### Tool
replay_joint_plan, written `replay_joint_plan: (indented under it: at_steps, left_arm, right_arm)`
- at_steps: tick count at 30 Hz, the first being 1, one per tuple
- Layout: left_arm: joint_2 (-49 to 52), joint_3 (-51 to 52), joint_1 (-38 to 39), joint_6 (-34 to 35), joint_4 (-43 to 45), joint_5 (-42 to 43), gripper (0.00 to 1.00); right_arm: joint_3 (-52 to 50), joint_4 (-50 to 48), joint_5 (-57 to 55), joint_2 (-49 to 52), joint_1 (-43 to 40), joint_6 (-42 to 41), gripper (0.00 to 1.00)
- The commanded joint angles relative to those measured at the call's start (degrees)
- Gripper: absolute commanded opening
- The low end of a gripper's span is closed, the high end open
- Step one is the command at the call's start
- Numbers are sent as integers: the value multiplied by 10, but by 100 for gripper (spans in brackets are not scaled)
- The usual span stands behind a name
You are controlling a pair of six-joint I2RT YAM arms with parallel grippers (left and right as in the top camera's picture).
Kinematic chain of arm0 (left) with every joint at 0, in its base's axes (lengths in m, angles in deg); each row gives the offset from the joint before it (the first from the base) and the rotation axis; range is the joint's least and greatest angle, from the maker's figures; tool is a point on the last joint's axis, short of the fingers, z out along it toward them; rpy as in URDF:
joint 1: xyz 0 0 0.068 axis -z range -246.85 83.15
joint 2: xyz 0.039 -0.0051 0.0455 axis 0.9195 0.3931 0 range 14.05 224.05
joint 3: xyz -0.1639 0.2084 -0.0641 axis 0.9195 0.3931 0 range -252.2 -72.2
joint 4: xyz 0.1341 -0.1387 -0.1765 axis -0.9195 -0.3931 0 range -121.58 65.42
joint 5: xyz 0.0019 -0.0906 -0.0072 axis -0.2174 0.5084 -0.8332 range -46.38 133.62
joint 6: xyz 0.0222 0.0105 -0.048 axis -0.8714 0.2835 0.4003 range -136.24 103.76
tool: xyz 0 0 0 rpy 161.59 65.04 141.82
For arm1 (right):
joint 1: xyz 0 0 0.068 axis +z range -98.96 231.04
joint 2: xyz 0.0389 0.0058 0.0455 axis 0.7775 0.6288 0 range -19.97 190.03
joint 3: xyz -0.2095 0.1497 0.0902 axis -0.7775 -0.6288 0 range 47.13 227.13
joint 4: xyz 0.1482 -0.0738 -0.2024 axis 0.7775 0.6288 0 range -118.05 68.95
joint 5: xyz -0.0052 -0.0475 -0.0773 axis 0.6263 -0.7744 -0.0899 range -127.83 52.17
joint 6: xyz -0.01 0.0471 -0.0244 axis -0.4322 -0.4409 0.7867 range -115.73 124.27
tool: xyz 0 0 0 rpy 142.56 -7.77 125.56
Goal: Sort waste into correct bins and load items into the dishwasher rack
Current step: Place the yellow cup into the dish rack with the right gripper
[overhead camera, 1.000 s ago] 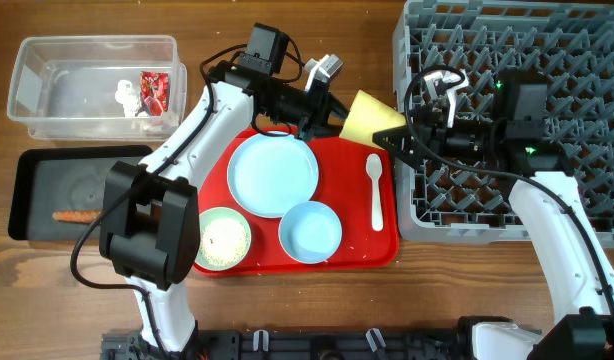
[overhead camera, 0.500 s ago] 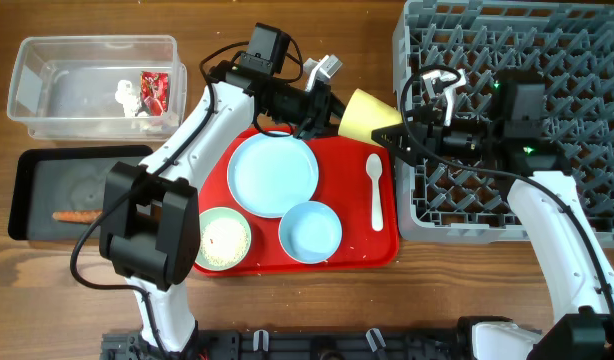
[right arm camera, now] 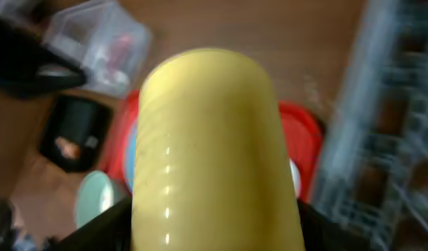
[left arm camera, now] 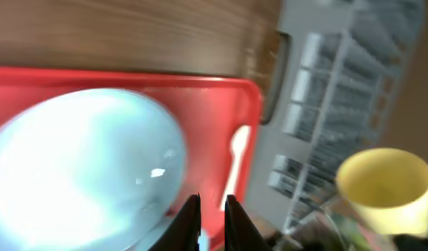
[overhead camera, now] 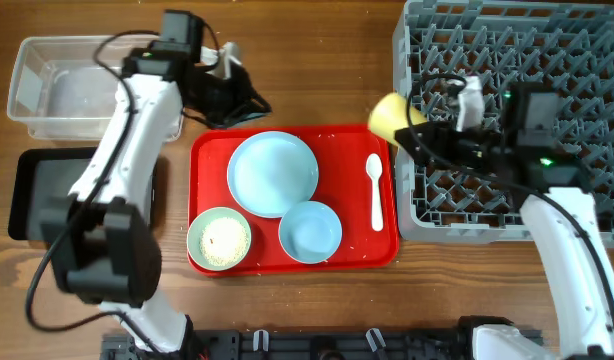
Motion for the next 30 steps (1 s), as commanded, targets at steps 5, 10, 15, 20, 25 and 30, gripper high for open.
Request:
replay_joint_plan:
  at_steps: [5, 10, 15, 20, 25, 30]
  left_arm:
    - [-60, -2, -59, -11, -87, -341, 13]
    - [-60, -2, -76, -11, -102, -372, 13]
    - [-60, -2, -78, -11, -102, -372, 11]
    - [-60, -2, -78, -11, -102, -372, 11]
    - [-60, -2, -77, -10, -106, -372, 11]
    - [-60, -2, -77, -10, -106, -372, 15]
  right_arm:
    - [197, 207, -284, -17, -82, -12, 4]
    - [214, 223, -345, -8, -192, -16, 4]
    - [214, 237, -359, 69, -319, -56, 4]
    - [214, 266, -403, 154, -348, -56, 4]
    - [213, 252, -402, 209, -348, -57, 14]
    - [215, 186, -355, 217, -348, -57, 100]
